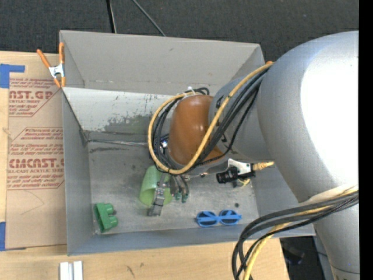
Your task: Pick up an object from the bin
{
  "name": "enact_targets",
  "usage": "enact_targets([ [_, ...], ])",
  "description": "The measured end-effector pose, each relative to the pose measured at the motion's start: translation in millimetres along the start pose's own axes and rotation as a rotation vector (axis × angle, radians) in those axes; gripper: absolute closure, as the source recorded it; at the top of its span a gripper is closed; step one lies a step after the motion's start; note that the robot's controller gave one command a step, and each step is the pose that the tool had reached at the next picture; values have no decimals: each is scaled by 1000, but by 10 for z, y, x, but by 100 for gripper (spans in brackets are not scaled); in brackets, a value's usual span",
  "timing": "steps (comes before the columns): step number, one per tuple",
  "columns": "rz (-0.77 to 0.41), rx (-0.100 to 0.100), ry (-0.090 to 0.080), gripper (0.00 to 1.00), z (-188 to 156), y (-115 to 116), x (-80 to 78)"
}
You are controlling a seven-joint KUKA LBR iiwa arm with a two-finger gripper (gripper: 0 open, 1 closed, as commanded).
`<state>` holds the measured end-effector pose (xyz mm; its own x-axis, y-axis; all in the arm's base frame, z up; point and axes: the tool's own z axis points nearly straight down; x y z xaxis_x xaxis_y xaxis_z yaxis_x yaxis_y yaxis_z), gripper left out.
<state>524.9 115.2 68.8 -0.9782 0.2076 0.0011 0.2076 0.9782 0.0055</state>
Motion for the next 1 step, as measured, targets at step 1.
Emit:
enact_targets([
  [1,0,-1,-1,100,-3,1,-4],
])
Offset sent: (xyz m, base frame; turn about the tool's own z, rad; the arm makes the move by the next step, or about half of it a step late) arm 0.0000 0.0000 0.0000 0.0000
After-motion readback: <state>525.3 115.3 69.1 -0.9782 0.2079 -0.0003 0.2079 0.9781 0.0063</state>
